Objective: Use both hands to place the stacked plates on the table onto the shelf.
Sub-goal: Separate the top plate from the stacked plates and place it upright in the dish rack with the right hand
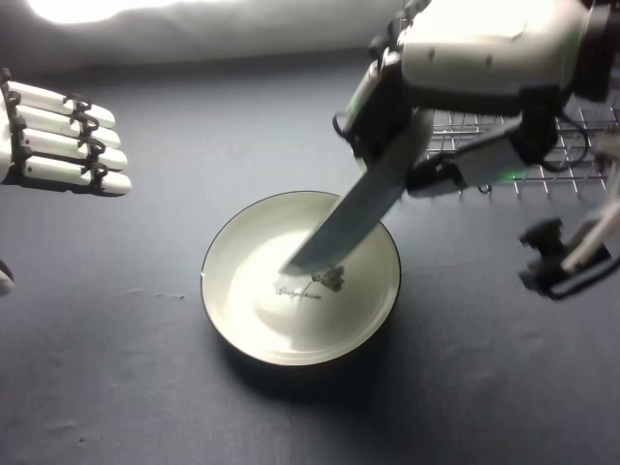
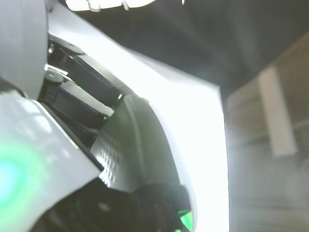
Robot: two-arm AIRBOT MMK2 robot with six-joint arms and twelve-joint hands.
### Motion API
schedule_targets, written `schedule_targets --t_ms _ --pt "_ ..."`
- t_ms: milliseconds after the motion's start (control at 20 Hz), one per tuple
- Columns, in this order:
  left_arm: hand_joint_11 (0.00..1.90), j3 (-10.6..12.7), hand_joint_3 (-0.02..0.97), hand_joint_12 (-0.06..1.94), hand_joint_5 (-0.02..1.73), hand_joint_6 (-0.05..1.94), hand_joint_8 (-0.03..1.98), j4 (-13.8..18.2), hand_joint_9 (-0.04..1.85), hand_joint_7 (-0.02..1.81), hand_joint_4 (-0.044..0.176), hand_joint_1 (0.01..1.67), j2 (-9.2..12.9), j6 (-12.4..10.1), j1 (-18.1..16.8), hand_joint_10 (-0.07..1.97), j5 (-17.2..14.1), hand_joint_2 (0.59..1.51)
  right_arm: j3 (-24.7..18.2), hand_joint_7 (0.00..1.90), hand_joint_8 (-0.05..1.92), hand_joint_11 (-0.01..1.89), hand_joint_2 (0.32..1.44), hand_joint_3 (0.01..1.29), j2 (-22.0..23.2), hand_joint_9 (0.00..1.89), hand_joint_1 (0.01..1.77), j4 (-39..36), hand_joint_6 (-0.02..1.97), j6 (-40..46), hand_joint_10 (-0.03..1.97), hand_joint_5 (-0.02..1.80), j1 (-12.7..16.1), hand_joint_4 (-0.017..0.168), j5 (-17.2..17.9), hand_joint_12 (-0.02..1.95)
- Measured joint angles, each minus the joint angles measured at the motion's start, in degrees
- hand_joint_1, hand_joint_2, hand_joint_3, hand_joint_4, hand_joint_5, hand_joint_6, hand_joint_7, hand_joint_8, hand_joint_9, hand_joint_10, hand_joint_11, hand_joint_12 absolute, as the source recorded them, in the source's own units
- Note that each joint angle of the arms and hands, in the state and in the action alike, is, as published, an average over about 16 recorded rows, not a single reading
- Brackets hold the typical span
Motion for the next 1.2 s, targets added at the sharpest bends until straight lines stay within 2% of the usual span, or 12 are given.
schedule_targets --t_ms 550,1200 --pt "0.01 2.53 0.007 0.00 0.02 0.01 0.01 -0.69 0.02 0.02 -0.001 0.01 -0.48 1.20 0.47 0.01 -1.80 1.121 0.76 1.16 0.66 0.92 0.96 0.01 -1.82 1.08 1.38 17.69 0.85 1.00 0.90 1.00 4.87 -0.006 -4.75 0.97" --pt "0.01 5.55 0.008 0.00 0.02 0.01 0.01 -1.37 0.02 0.02 -0.001 0.01 -1.90 2.89 1.03 0.01 -3.99 1.121 5.76 1.17 0.61 0.93 0.97 0.01 -4.14 1.08 1.40 37.87 0.83 2.94 0.89 1.01 10.35 -0.007 -14.19 0.95"
